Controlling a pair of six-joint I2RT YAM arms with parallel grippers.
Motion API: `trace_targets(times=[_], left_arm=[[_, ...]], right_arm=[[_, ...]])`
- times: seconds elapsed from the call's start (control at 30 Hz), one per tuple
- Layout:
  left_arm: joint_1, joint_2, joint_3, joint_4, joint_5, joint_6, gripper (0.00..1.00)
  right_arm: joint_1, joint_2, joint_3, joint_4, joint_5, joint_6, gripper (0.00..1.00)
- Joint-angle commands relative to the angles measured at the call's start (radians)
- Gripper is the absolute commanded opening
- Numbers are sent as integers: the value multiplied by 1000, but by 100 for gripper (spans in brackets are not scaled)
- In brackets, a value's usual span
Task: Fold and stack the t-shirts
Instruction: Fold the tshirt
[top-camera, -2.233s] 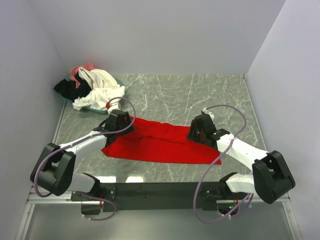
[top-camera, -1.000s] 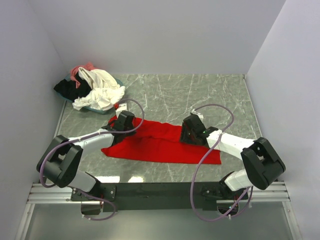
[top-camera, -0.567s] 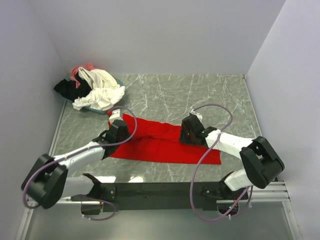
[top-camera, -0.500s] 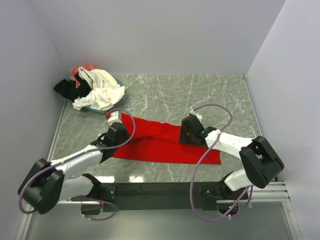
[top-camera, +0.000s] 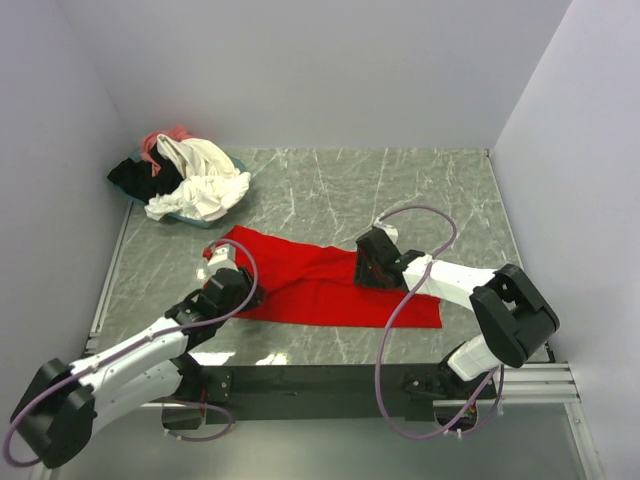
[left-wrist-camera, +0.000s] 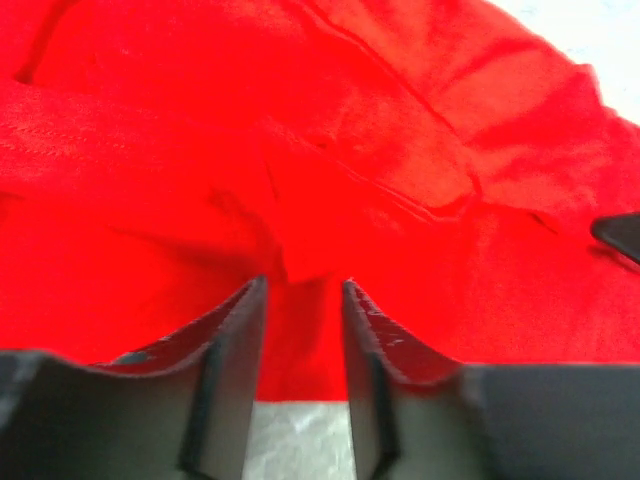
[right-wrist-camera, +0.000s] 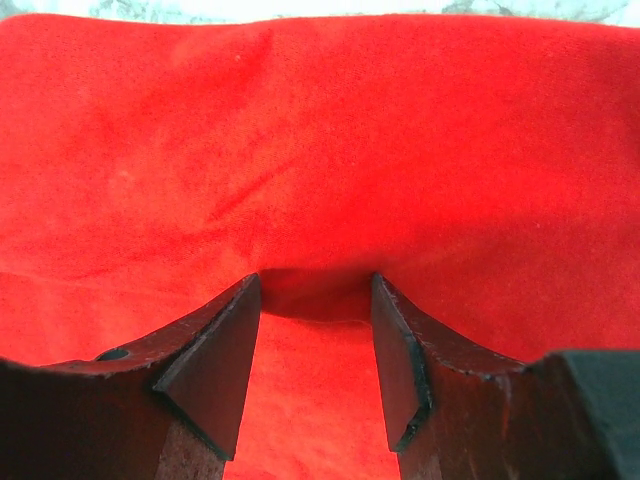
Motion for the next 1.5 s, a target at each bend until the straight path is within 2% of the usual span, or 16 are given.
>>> trace_targets(times=[0.0, 0.13, 0.23, 0.37, 0.47, 0.73, 0.9, 0.93, 1.0, 1.03, 1.07, 1.37, 1.47], left_arm=[[-11, -93, 29, -87, -6, -17, 43], [-9, -138, 93, -129, -83, 26, 55], [-9, -60, 143, -123, -161, 62, 60], [-3, 155, 232, -123, -239, 93, 62], [9, 247, 274, -103, -259, 116, 62], [25, 361, 315, -39, -218, 159, 58], [31, 390, 317, -34, -213, 168, 43], [31, 392, 311, -31, -212, 168, 33], [31, 382, 299, -29, -213, 167, 20], [31, 376, 285, -28, -213, 164, 6], [31, 356, 277, -22, -213, 162, 1], [29, 183, 174, -34, -175, 112, 1], [29, 152, 159, -87, -143, 80, 6]], right_arm=[[17, -13, 40, -29, 57, 8, 55], [21, -39, 53, -41, 54, 6, 55], [32, -52, 66, -40, 42, 2, 55], [46, -44, 80, -46, 45, 2, 55], [55, -39, 77, -49, 48, 3, 55], [61, -29, 67, -38, 46, 3, 55], [63, -13, 70, -34, 43, 0, 55], [61, -13, 69, -32, 43, 0, 55], [61, -4, 67, -26, 43, -1, 55], [63, -3, 69, -27, 45, -1, 55], [61, 3, 70, -27, 43, -3, 55], [63, 22, 80, -29, 49, -3, 55], [61, 33, 83, -29, 48, 0, 55]])
